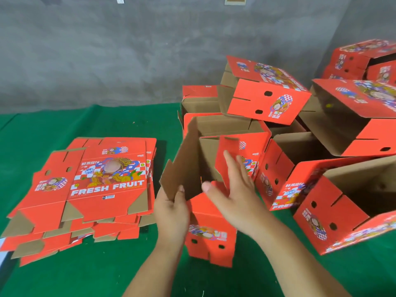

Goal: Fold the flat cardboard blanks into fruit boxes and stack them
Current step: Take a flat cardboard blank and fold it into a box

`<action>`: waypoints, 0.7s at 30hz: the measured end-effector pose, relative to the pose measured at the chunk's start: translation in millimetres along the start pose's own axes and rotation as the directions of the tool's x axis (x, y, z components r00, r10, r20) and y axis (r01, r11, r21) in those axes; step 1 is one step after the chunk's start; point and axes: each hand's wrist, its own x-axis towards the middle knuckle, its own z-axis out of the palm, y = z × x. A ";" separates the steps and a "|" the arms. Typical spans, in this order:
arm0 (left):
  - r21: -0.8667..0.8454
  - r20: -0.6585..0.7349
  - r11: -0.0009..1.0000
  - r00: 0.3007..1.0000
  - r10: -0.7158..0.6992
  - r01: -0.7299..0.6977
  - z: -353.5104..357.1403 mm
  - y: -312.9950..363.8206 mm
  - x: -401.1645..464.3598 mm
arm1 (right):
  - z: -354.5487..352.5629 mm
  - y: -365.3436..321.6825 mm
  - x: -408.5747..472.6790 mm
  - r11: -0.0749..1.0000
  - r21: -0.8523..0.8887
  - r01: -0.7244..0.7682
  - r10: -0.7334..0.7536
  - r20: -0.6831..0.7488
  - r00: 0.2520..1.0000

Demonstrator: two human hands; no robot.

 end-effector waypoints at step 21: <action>0.218 0.239 0.963 0.948 -0.208 0.156 7.8 22.2 24.7 | -38.9 105.1 9.8 0.809 0.546 -0.216 0.425 -0.291 0.857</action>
